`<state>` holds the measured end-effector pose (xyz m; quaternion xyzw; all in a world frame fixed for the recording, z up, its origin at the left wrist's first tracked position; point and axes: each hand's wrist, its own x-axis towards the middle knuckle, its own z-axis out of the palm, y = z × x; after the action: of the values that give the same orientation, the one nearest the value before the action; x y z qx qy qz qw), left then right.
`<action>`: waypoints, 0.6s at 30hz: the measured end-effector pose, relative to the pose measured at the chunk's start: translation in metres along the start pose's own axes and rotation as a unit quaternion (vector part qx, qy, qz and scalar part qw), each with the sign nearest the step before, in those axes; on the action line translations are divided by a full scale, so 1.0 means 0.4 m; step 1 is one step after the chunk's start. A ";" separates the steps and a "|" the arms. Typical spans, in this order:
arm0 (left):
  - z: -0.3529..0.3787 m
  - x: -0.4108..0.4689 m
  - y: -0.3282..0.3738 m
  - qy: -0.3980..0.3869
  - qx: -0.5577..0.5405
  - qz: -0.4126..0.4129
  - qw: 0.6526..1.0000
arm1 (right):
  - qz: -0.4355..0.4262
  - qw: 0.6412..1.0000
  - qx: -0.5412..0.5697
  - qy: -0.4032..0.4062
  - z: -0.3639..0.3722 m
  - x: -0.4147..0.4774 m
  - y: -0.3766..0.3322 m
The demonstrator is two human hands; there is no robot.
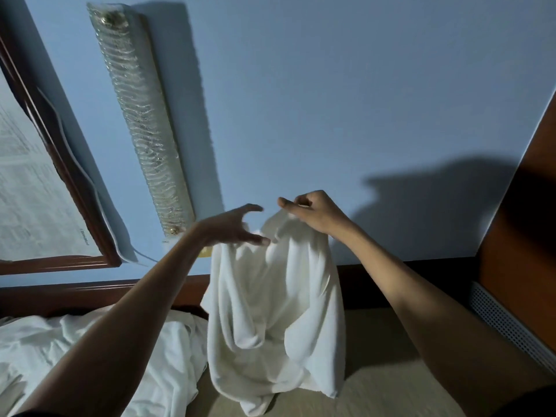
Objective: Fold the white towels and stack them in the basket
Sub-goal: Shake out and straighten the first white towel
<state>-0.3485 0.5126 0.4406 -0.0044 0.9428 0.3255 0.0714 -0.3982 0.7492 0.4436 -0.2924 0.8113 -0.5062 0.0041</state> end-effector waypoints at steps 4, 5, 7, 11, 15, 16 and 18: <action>0.016 0.001 0.084 -0.133 -0.083 0.072 0.985 | -0.014 1.000 -0.022 -0.015 0.001 0.024 -0.039; 0.007 -0.002 0.088 -0.133 -0.106 0.084 0.982 | -0.011 1.000 -0.018 -0.009 -0.007 0.026 -0.037; -0.021 0.005 0.072 -0.105 -0.150 0.101 0.978 | 0.003 1.000 -0.011 -0.006 -0.022 0.027 -0.024; -0.063 0.023 0.053 0.020 -0.268 0.143 0.952 | 0.039 0.999 -0.012 -0.016 -0.022 0.024 0.006; -0.091 0.056 0.009 0.183 -0.349 0.111 0.912 | 0.064 0.998 -0.025 0.004 -0.038 0.029 0.015; -0.099 0.067 -0.011 0.222 -0.344 0.100 0.907 | 0.068 0.997 -0.035 0.008 -0.047 0.030 0.018; -0.104 0.086 -0.045 0.279 -0.296 0.082 0.910 | 0.068 0.997 -0.046 0.004 -0.059 0.031 0.022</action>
<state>-0.3870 0.4741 0.4573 -0.0388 0.7820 0.5794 -0.2266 -0.4199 0.7655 0.4513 -0.2347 0.8518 -0.4679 0.0214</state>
